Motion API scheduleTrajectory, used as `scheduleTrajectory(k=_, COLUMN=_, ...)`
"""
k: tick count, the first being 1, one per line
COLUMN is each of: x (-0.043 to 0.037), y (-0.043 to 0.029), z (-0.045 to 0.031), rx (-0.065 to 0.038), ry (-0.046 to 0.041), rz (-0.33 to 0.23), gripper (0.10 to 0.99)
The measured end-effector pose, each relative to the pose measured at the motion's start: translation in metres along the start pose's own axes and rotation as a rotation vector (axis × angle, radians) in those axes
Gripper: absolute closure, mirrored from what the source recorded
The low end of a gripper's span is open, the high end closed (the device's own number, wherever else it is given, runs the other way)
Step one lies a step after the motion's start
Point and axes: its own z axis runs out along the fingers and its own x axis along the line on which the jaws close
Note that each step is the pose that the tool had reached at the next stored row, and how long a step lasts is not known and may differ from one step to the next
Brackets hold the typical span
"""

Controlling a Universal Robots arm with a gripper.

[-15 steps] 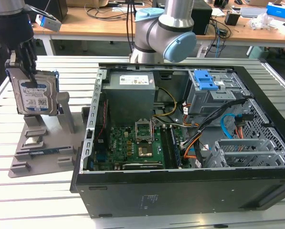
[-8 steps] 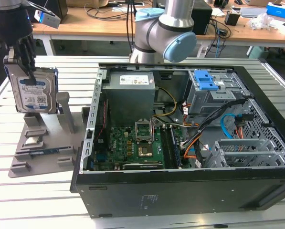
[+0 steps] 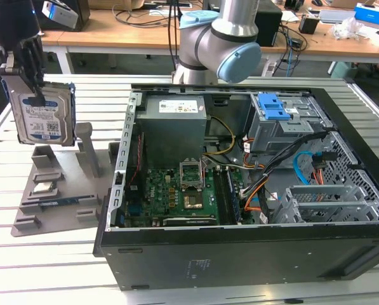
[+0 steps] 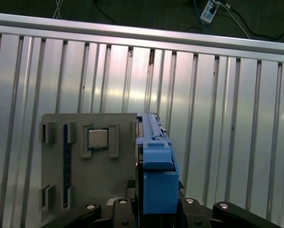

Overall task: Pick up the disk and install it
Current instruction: 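Pick up the disk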

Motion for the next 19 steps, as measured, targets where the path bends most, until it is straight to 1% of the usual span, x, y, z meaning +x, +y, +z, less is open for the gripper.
scheduleTrajectory(k=3, x=-0.0004, y=0.0003, z=-0.0095, rx=0.000, ry=0.0000, rz=0.000, gripper=0.718)
scheduleTrajectory(k=5, x=-0.0005, y=0.0004, z=-0.0138, rx=0.000, ry=0.0000, rz=0.000, gripper=0.718)
scheduleTrajectory(k=7, x=-0.0008, y=0.0006, z=-0.0201, rx=0.000, ry=0.0000, rz=0.000, gripper=0.718)
scheduleTrajectory(k=9, x=-0.0010, y=0.0007, z=-0.0239, rx=0.000, ry=0.0000, rz=0.000, gripper=0.718)
scheduleTrajectory(k=10, x=-0.0012, y=0.0008, z=-0.0281, rx=0.000, ry=-0.0001, rz=0.000, gripper=0.718)
scheduleTrajectory(k=12, x=-0.0015, y=0.0009, z=-0.0333, rx=0.000, ry=0.0000, rz=0.000, gripper=0.718)
scheduleTrajectory(k=13, x=-0.0017, y=0.0010, z=-0.0378, rx=0.000, ry=-0.0001, rz=0.000, gripper=0.718)
scheduleTrajectory(k=16, x=-0.0021, y=0.0012, z=-0.0442, rx=-0.001, ry=-0.0001, rz=0.000, gripper=0.718)
scheduleTrajectory(k=17, x=-0.0024, y=0.0013, z=-0.0487, rx=-0.001, ry=-0.0001, rz=0.000, gripper=0.718)
scheduleTrajectory(k=19, x=-0.0026, y=0.0014, z=-0.0524, rx=-0.001, ry=-0.0001, rz=0.000, gripper=0.718)
